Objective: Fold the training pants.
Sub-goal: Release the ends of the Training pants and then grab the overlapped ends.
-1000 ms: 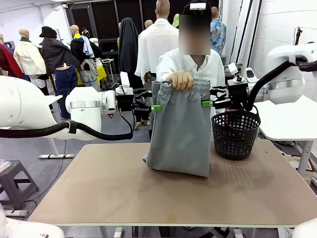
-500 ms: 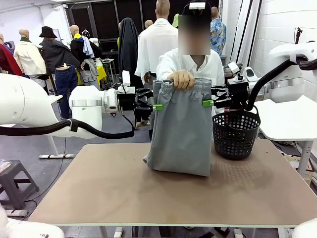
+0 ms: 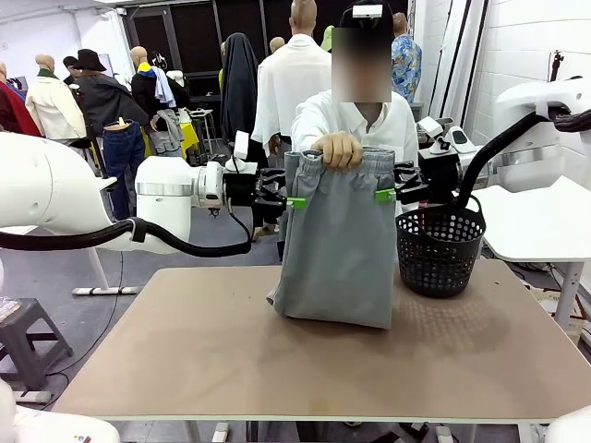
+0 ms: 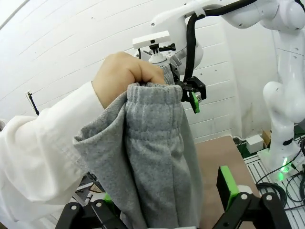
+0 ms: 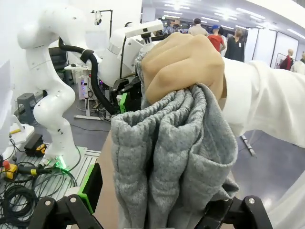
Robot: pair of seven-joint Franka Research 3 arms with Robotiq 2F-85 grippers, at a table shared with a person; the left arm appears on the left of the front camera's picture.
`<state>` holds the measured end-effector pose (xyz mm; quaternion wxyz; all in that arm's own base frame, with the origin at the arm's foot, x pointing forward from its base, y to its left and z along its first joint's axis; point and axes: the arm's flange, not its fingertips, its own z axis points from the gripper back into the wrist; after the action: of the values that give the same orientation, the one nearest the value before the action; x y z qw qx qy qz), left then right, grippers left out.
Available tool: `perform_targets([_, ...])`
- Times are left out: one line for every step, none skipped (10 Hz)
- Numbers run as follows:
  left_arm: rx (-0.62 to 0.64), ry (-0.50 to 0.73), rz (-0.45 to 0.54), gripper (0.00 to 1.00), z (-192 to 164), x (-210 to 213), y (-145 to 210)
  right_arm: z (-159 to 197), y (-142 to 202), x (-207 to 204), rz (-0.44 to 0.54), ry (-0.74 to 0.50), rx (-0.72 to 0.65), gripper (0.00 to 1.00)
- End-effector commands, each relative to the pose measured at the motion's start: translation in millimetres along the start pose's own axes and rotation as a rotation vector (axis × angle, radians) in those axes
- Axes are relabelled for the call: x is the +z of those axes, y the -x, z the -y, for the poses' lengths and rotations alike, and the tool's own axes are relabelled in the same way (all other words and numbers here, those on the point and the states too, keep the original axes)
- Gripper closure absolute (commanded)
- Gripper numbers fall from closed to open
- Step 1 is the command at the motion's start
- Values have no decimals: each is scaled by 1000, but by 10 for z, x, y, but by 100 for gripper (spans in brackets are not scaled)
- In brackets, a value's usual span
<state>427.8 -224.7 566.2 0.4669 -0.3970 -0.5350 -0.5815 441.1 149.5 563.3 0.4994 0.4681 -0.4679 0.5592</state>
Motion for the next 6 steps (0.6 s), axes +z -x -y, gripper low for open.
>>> perform_targets([27, 15, -3, 0, -75, -54, -48, -10, -21, -54, -20, -18, -14, 0])
perform_targets([25, 13, 10, 0, -83, -122, -47, -13, -11, -103, -20, -23, -17, 0])
perform_targets([30, 13, 15, 0, -88, -188, -43, -14, 6, -157, -18, -8, -11, 0])
perform_targets([30, 5, 22, 0, -97, -234, -42, -1, 22, -200, -12, 5, -2, 0])
perform_targets([35, -3, 29, 0, -100, -279, -44, 4, 37, -234, -2, 9, -2, 0])
perform_targets([55, -11, 43, 0, -113, -319, -40, 23, 49, -278, 15, 10, -9, 0])
